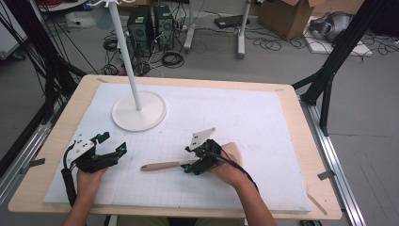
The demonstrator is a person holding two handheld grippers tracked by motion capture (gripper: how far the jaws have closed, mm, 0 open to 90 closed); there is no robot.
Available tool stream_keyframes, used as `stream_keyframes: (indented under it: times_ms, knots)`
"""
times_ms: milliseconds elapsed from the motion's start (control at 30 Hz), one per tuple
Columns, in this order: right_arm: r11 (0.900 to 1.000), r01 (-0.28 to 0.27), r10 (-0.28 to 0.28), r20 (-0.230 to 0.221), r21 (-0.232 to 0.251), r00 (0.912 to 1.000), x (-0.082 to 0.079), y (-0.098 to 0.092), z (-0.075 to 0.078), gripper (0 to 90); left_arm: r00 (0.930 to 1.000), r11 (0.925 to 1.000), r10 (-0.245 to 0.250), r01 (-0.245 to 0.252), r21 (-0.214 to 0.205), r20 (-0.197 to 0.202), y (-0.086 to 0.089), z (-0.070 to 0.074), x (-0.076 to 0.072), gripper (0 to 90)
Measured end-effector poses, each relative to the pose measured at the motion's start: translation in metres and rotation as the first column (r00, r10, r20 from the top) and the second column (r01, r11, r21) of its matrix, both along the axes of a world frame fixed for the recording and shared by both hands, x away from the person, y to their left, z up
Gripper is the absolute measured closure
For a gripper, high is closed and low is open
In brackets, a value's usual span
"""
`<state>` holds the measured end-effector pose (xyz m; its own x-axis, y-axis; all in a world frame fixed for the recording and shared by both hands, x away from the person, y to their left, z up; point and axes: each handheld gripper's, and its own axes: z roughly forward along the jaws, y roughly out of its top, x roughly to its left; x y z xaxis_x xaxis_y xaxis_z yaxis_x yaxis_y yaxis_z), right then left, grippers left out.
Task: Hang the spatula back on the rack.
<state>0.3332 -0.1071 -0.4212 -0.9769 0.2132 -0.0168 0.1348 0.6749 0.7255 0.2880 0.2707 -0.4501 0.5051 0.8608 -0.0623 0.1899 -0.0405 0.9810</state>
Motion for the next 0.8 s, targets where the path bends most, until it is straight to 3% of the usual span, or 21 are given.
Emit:
stream_keyframes:
  times_ms: [433,800]
  knots:
    - [0.9939,-0.076,0.076,-0.009,-0.079,0.9971,0.006,0.01,-0.012,52.2,1.0,1.0,0.002,-0.002,-0.005,0.0,0.0,0.0,0.0,18.3]
    - [0.9871,-0.127,0.127,-0.013,-0.097,0.9918,0.008,0.012,-0.015,64.6,1.0,1.0,0.001,-0.001,-0.005,-0.003,0.0,0.0,0.0,18.7]
